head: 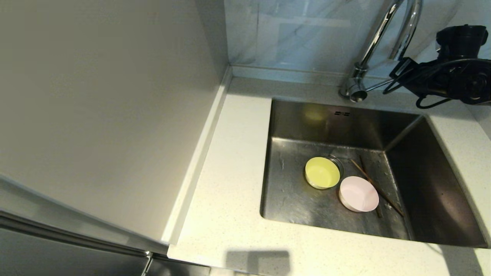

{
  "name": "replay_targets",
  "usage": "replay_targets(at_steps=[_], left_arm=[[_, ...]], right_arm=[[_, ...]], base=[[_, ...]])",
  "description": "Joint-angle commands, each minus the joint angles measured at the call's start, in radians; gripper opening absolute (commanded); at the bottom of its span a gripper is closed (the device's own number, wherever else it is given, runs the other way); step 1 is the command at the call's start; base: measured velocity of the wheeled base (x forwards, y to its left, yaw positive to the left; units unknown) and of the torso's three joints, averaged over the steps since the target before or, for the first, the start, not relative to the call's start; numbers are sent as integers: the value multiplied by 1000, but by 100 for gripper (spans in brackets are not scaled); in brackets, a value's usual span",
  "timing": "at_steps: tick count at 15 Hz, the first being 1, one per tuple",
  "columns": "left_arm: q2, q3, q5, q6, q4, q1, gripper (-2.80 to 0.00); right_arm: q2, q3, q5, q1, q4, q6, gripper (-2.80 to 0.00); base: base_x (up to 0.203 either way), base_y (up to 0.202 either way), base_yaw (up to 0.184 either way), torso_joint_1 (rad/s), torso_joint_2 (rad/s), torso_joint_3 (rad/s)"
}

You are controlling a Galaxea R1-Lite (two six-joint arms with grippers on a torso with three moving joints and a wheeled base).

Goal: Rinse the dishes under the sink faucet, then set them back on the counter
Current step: Turn on the faucet

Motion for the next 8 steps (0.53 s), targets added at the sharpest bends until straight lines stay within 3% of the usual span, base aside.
replay_targets(at_steps=[1, 5, 8], left_arm=[[-3, 0, 0, 0, 0, 0, -280], [-3, 0, 0, 0, 0, 0, -280], [-3, 0, 0, 0, 0, 0, -280]], right_arm=[[0, -1, 3, 1, 5, 3, -280], [-12, 0, 15, 4, 35, 3, -280], [-29, 0, 66, 4, 91, 3, -280]], base=[[0, 0, 0, 0, 0, 0], [0, 0, 0, 0, 0, 0], [0, 0, 0, 0, 0, 0]])
